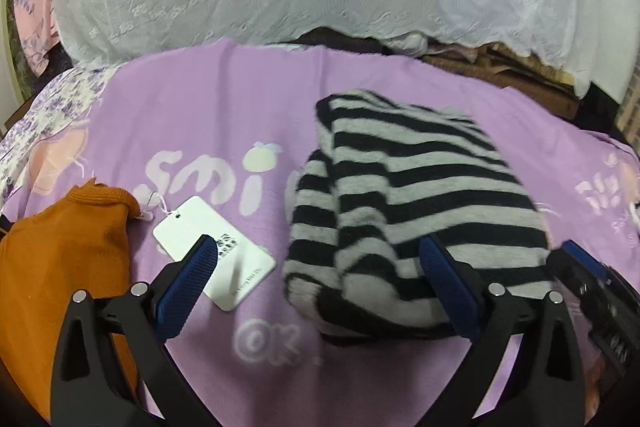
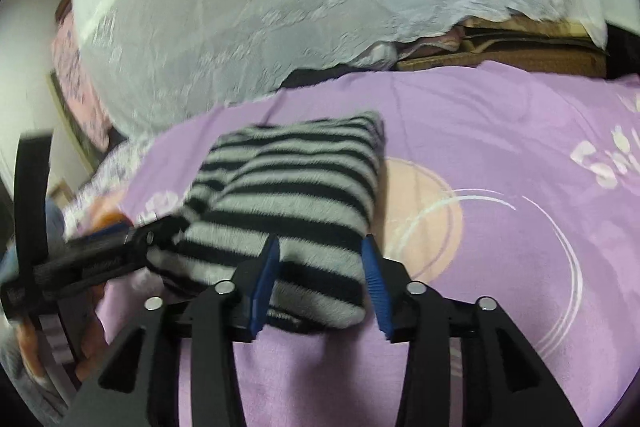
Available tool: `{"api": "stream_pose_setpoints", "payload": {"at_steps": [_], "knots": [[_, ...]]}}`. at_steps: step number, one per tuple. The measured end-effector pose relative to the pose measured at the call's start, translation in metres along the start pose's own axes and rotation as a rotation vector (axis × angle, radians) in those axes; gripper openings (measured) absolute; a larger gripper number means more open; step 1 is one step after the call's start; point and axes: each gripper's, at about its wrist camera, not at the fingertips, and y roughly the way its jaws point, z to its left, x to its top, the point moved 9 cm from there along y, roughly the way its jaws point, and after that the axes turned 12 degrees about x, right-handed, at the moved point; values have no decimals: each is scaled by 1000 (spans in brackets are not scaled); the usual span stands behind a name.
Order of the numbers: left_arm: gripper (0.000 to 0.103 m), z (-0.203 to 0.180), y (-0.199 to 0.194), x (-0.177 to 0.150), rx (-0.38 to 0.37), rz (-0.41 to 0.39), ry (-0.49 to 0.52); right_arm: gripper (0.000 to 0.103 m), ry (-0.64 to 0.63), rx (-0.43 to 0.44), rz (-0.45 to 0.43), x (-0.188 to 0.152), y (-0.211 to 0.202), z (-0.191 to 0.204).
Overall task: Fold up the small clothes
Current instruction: 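Open both tools and withdraw from the folded sweater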
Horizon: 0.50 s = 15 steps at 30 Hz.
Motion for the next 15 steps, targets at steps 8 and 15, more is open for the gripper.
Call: {"api": "stream_pose_setpoints", "payload": {"at_steps": [8, 15], "knots": [[98, -8, 28, -1, -227, 158, -125, 76, 159, 103, 30, 11, 16, -13], [98, -23, 62, 6, -477, 328, -222, 86, 285, 147, 122, 15, 64, -31]]}}
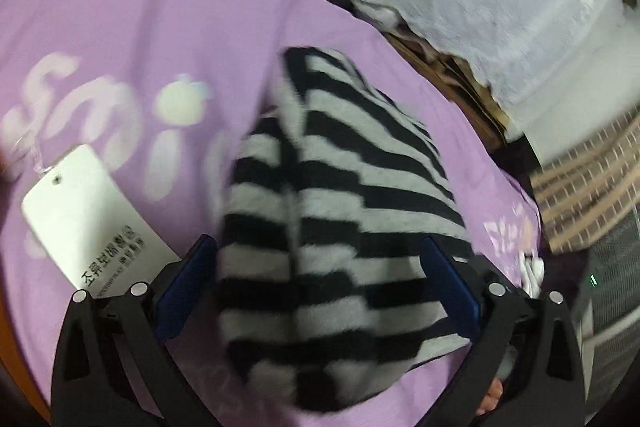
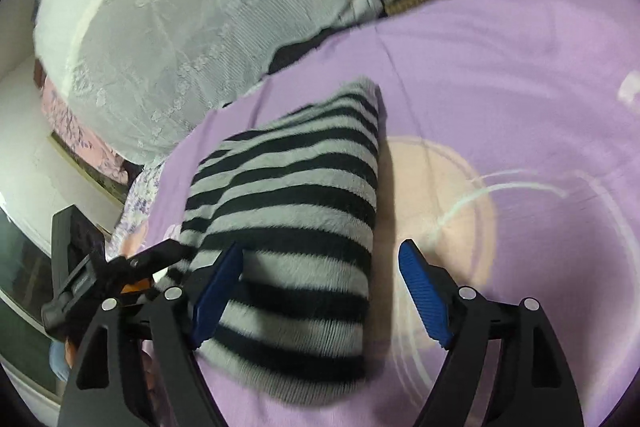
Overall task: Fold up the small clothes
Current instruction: 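Open both tools and withdraw from the folded sweater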
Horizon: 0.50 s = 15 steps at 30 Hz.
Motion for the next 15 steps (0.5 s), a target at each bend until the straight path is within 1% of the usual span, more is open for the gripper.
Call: {"api": "stream_pose_setpoints", "payload": {"at_steps": [1, 2, 3, 4, 5, 7, 8, 9, 10, 11, 12, 14, 15], "knots": [[98, -3, 8, 0, 7, 20, 20, 86, 38, 23, 6, 1, 6, -3], [99, -4, 19, 1, 39, 41, 35, 87, 61, 38, 10, 2, 9, -6], [99, -4, 26, 3, 55, 47, 39, 87, 89, 56, 21, 3, 14, -8], [99, -4, 29, 7, 53, 44, 36, 87, 97, 63, 28, 3, 19, -8], [99, -6, 31, 9, 44, 49, 31, 87, 102, 69, 35, 4, 23, -9], [98, -11, 29, 6, -2, 62, 41, 86, 106, 77, 46, 5, 33, -8], [97, -16, 29, 4, -25, 71, 53, 79, 90, 85, 55, 5, 38, -4], [93, -18, 28, 2, -26, 70, 61, 76, 83, 80, 57, 5, 40, -2], [86, -20, 26, 1, -26, 65, 66, 72, 75, 75, 53, 4, 40, -1], [79, -20, 24, 1, -22, 53, 60, 65, 68, 82, 49, 3, 38, 1], [75, -19, 20, 2, -26, 41, 49, 61, 64, 94, 41, 3, 36, 3], [54, -15, 12, 5, -27, 9, 36, 58, 64, 97, 33, 2, 32, 5], [50, -15, 7, 5, -32, -6, 33, 57, 58, 98, 28, 1, 29, 9]]}}
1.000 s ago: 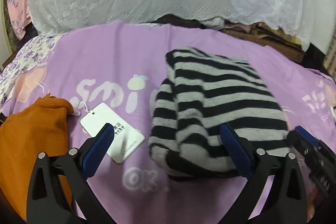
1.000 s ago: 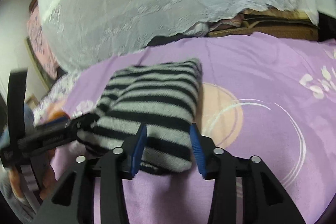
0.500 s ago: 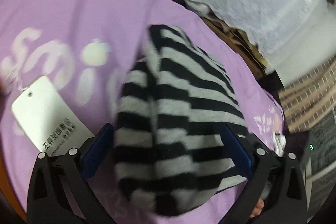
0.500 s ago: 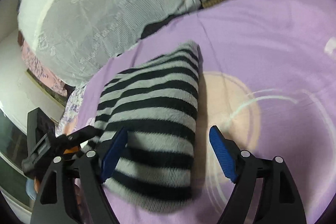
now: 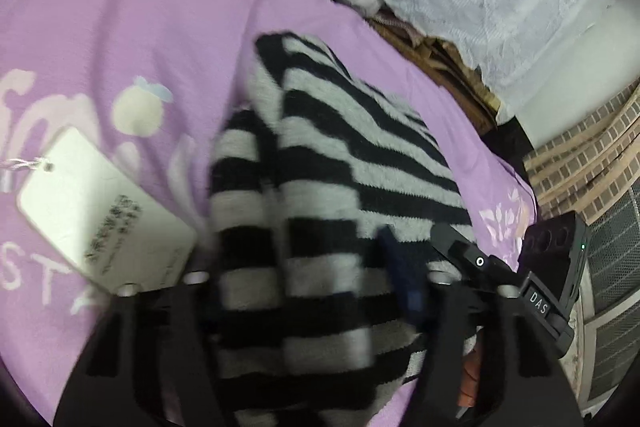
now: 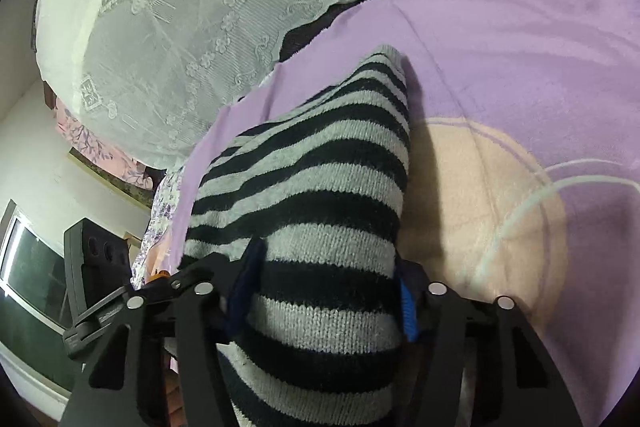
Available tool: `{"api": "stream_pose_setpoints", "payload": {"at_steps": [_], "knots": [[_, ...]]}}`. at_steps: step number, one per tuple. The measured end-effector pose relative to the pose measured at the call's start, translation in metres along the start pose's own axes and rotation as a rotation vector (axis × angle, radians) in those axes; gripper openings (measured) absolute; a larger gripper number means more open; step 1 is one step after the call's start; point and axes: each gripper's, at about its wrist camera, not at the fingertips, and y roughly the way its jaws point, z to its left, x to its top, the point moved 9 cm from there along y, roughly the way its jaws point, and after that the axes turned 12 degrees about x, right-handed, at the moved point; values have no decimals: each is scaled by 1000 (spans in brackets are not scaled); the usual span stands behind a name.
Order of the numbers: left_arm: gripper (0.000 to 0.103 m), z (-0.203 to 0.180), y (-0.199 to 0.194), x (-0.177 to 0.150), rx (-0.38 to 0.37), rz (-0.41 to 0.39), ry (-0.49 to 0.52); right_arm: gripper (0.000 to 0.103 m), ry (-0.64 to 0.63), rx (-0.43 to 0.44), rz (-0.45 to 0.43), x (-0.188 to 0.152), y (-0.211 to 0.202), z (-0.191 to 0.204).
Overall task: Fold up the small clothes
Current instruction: 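Open both tools and withdraw from the folded sweater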
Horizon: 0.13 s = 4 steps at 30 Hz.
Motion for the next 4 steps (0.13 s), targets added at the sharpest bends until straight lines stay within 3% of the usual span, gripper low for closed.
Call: {"api": "stream_pose_setpoints", "payload": {"at_steps": [2, 4], "knots": [[39, 1, -11, 0, -19, -24, -13, 56, -16, 2, -6, -3, -5, 8], [39, 1, -21, -5, -29, -36, -14, 56, -21, 20, -2, -6, -12, 15]]}}
